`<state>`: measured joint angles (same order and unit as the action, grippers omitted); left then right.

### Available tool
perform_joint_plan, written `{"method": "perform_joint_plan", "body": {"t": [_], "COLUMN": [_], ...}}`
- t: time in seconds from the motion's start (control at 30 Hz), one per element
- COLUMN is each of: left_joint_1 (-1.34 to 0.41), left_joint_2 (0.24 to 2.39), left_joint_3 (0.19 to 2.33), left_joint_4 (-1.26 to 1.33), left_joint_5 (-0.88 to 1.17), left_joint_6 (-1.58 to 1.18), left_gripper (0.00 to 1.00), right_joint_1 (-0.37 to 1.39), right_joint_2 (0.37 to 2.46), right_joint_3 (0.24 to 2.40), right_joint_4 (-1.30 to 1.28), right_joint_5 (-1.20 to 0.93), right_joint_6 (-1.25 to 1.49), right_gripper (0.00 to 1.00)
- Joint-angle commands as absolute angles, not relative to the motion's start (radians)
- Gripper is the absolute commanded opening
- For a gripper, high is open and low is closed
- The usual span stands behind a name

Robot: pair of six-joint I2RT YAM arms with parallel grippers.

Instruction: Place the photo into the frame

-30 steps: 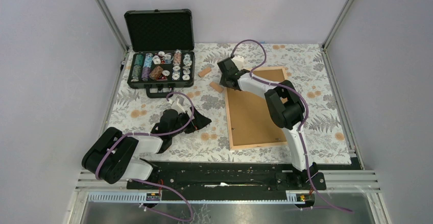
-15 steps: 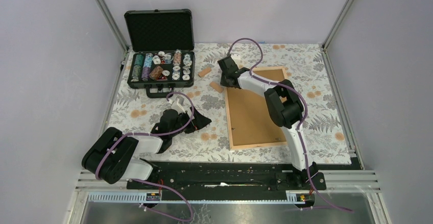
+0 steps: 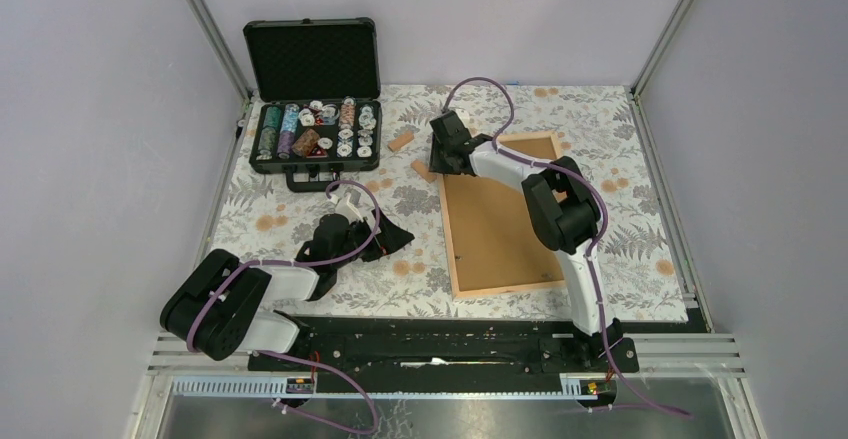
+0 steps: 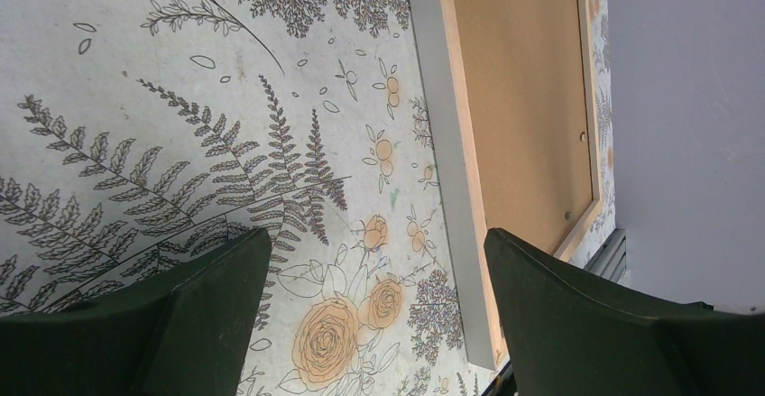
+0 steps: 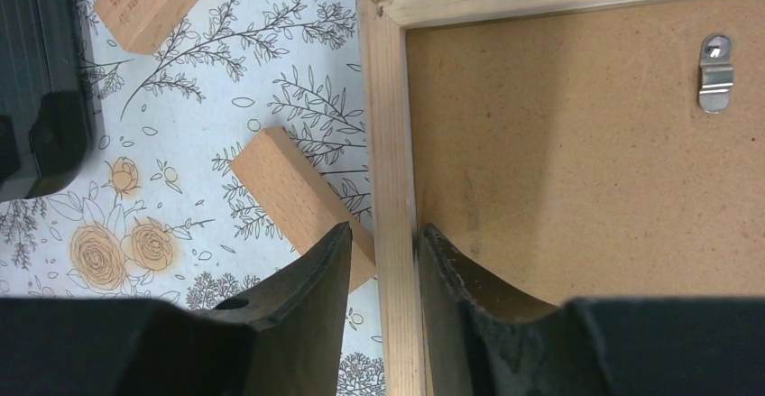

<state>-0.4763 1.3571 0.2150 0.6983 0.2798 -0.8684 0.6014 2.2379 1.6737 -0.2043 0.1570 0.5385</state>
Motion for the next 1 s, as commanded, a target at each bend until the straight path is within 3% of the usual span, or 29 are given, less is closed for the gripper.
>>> {"method": "perform_joint_plan", "body": {"t": [0.0, 0.13, 0.33, 0.43, 0.7, 0.9, 0.97], "left_joint_1": [-0.479, -0.480, -0.480, -0.480, -0.480, -0.481, -0.489], "left_joint_2": [1.371, 1.374, 1.375, 1.374, 1.376, 1.384, 1.386], "left_joint_3": [0.242, 0.245, 0.246, 0.247, 0.247, 0.256, 0.265], "left_joint_4": [0.700, 0.695, 0.692, 0.691, 0.690, 0.684, 0.674], "left_joint_5": [0.278, 0.275, 0.275, 0.273, 0.275, 0.281, 0.277], "left_joint_6": [-0.854, -0.854, -0.854, -0.854, -0.854, -0.849, -0.842], "left_gripper": [0.94, 0.94, 0.94, 0.94, 0.94, 0.94, 0.94], "right_joint_1": [0.616, 0.617, 0.626, 0.626, 0.626, 0.621, 0.623], "right_joint_2": [2.238, 2.264, 2.292, 2.312, 2.318, 2.295, 2.253], "right_joint_3": [1.668, 1.705, 1.740, 1.767, 1.783, 1.814, 1.823], "right_joint_4": [-0.348, -0.395, -0.455, -0.482, -0.485, -0.486, -0.489], "right_joint_5": [0.122, 0.130, 0.128, 0.130, 0.112, 0.020, 0.016], "right_joint_6": [0.468, 0.430, 0.412, 0.407, 0.404, 0.379, 0.367], "right_gripper": [0.43, 0.47, 0.42, 0.26, 0.00, 0.00, 0.14]}}
